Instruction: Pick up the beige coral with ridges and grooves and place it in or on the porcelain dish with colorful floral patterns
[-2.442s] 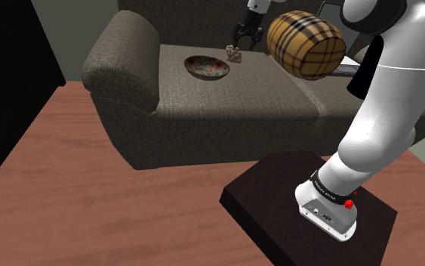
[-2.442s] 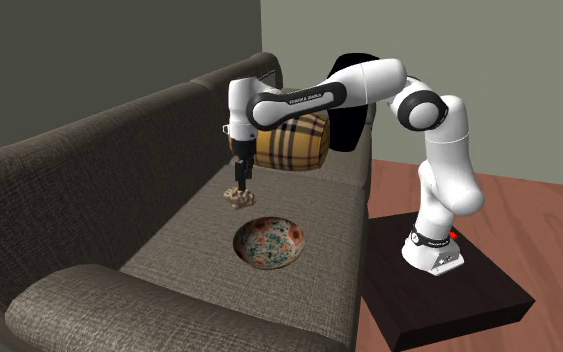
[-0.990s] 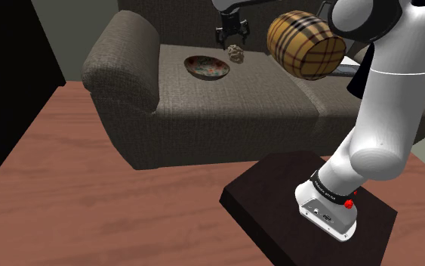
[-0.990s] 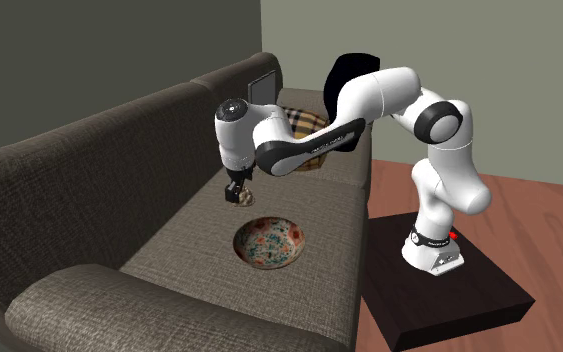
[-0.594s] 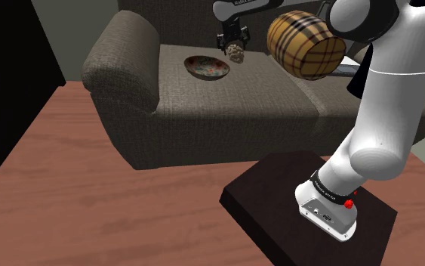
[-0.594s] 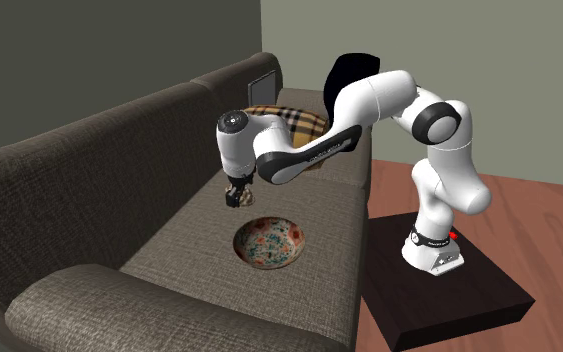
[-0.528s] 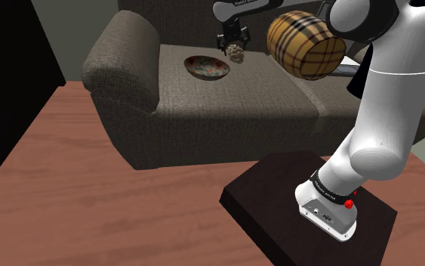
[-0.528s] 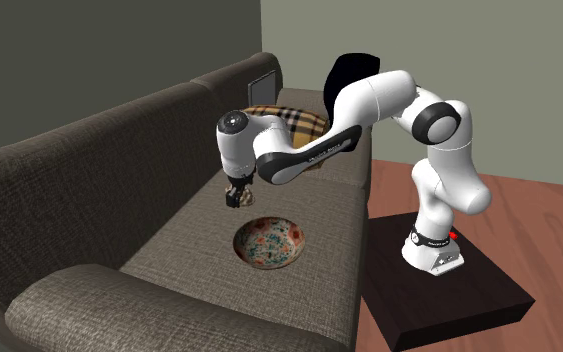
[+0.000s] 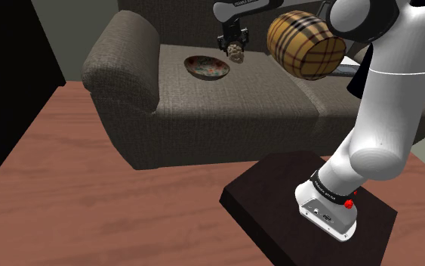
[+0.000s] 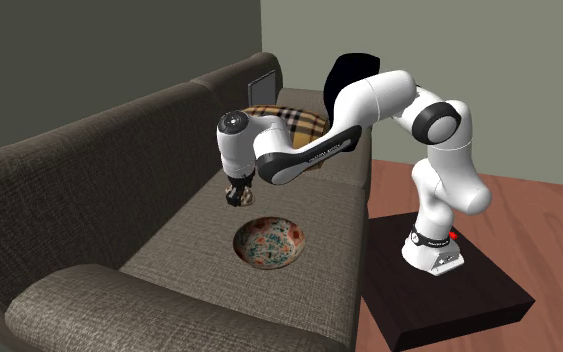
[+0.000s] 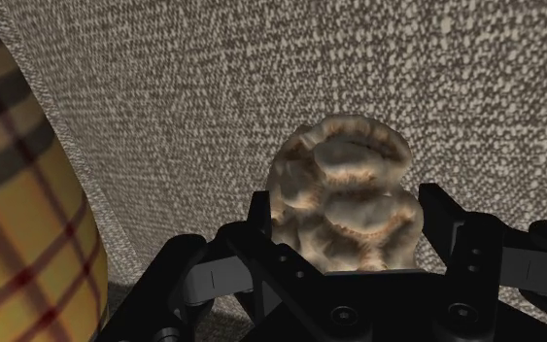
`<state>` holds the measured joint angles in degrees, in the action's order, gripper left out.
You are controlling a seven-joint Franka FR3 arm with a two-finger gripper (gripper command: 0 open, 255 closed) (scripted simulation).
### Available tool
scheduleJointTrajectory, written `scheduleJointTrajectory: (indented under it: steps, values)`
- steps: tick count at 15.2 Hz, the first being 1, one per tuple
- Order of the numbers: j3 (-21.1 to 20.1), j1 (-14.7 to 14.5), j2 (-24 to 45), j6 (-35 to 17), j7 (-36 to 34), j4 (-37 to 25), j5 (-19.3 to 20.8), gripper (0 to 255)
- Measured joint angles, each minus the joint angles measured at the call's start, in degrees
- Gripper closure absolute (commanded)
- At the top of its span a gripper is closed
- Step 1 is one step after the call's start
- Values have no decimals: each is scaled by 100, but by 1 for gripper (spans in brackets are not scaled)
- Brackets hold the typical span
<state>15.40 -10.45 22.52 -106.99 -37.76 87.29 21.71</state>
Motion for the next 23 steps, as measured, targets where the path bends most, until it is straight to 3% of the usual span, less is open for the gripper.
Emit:
scheduleJointTrajectory:
  steps: [9, 23]
  values:
    - [2, 2, -4, 35, 16, -29, -3, 255]
    - [16, 3, -58, 927, 389, -936, -68, 255]
